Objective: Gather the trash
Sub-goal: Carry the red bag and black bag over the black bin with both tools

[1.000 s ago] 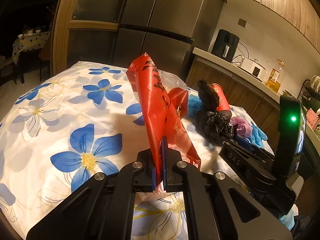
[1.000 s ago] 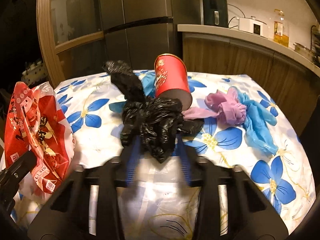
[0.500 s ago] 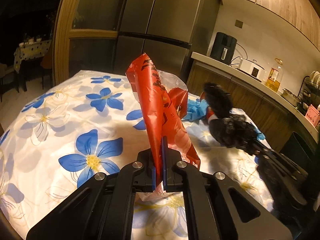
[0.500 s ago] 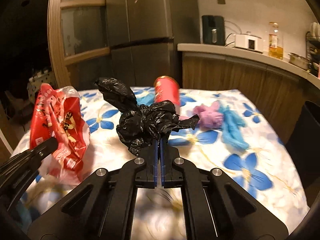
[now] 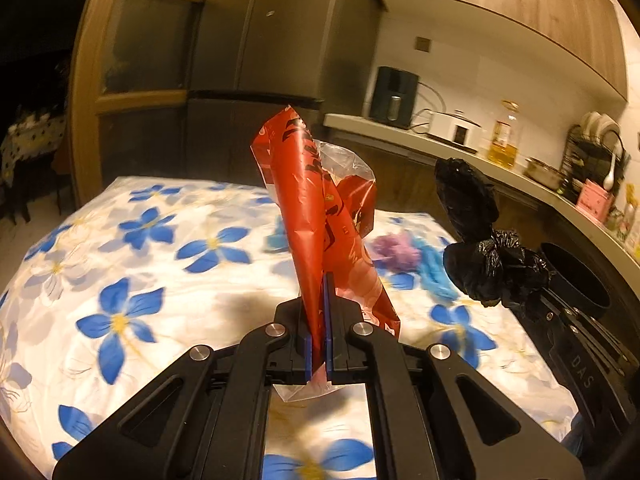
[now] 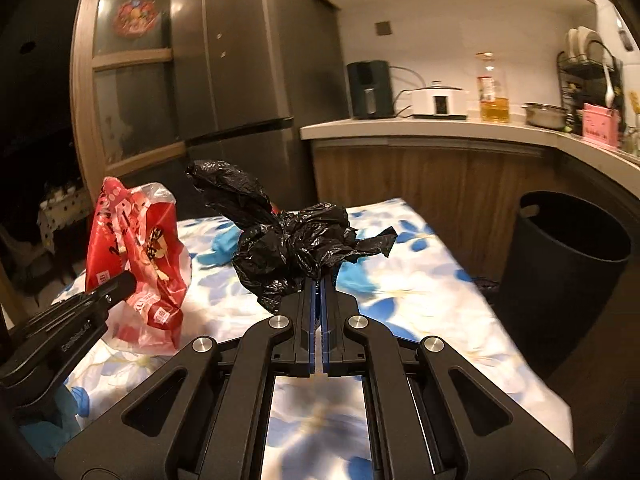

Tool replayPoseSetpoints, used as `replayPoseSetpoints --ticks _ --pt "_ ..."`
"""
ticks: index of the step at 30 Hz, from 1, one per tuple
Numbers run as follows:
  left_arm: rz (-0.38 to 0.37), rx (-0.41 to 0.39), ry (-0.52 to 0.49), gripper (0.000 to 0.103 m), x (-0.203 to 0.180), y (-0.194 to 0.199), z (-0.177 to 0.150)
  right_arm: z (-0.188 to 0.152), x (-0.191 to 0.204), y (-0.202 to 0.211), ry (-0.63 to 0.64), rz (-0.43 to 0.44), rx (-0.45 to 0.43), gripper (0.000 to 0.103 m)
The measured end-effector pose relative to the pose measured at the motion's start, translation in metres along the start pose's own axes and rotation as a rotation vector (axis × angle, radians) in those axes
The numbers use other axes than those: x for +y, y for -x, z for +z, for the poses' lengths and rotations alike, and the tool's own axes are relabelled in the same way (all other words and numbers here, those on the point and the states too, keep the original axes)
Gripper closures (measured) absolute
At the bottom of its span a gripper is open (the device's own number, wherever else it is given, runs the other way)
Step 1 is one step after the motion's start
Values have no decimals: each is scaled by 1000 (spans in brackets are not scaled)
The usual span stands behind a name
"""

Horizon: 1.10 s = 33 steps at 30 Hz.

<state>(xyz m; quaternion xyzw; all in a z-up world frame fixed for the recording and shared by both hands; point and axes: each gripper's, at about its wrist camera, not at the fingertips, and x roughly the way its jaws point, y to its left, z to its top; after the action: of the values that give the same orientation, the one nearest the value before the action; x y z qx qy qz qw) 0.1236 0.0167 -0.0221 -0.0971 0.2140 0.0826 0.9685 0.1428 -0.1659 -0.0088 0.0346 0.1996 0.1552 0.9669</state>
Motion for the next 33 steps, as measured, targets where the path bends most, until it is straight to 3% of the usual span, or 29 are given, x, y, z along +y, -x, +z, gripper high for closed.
replayPoseSetpoints --ticks 14,33 --pt "-171 -28 -151 99 -124 -7 8 11 -97 52 -85 -174 -92 101" --pt "-390 -51 -297 99 -268 -36 21 40 -218 71 -190 -399 -165 101"
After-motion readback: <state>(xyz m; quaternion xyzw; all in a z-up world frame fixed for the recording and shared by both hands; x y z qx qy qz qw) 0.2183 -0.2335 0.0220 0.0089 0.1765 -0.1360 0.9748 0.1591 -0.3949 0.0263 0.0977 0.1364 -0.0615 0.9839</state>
